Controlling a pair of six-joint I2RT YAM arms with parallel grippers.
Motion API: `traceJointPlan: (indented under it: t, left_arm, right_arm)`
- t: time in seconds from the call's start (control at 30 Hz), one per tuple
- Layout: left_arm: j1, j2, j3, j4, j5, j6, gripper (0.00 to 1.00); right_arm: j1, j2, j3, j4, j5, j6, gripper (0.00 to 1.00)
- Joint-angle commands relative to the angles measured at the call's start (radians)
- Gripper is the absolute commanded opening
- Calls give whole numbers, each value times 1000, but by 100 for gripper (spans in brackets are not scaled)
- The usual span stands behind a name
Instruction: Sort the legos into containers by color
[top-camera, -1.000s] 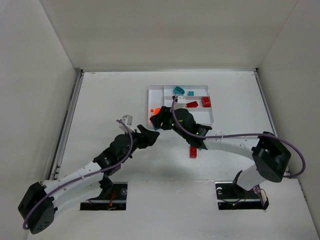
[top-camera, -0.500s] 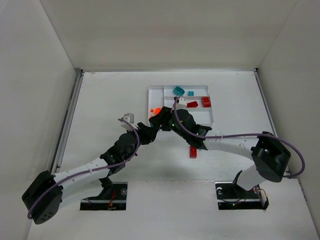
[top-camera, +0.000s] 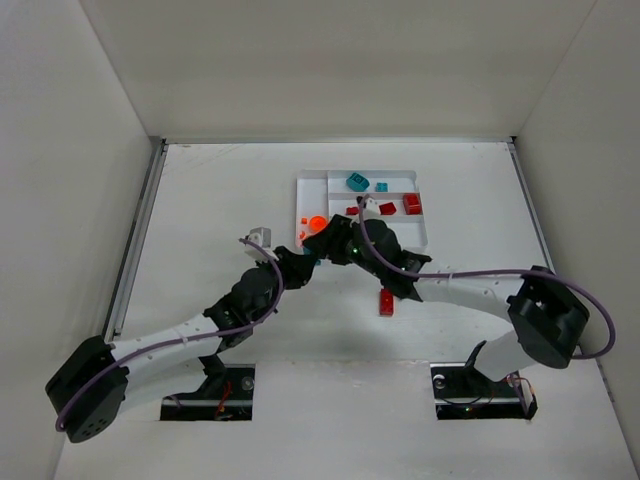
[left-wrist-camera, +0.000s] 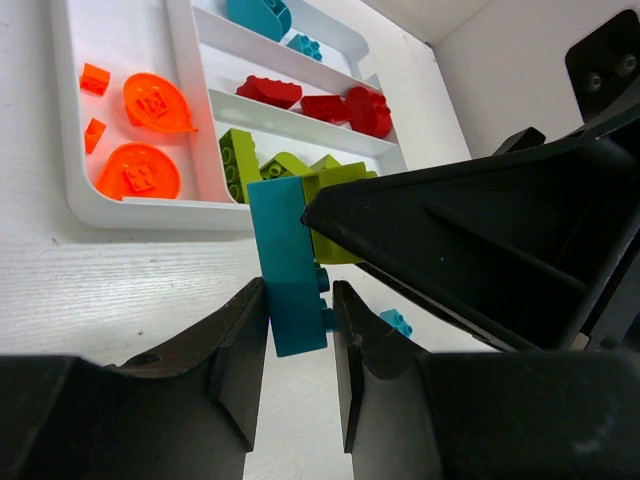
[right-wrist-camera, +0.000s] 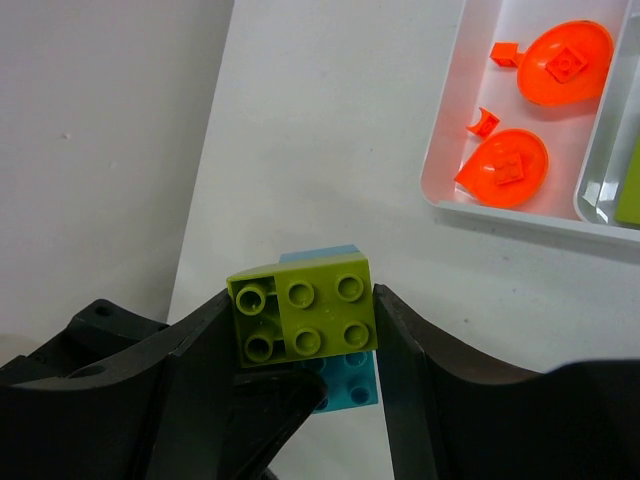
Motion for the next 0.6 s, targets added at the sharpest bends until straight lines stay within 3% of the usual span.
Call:
traceJointPlan:
  t: [0.0, 0.33, 0.57]
  left_arm:
    - [-6, -29, -7, 58, -25, 46, 13]
    - [87, -117, -26, -31, 11, 63, 13]
    - [90, -118, -6, -54, 75, 50, 14]
  right_arm:
    - [-31, -60, -22, 74, -50, 23, 33]
    - [-181, -128, -94, 92, -165, 30, 33]
    - [-393, -35, 10, -46, -27, -153, 33]
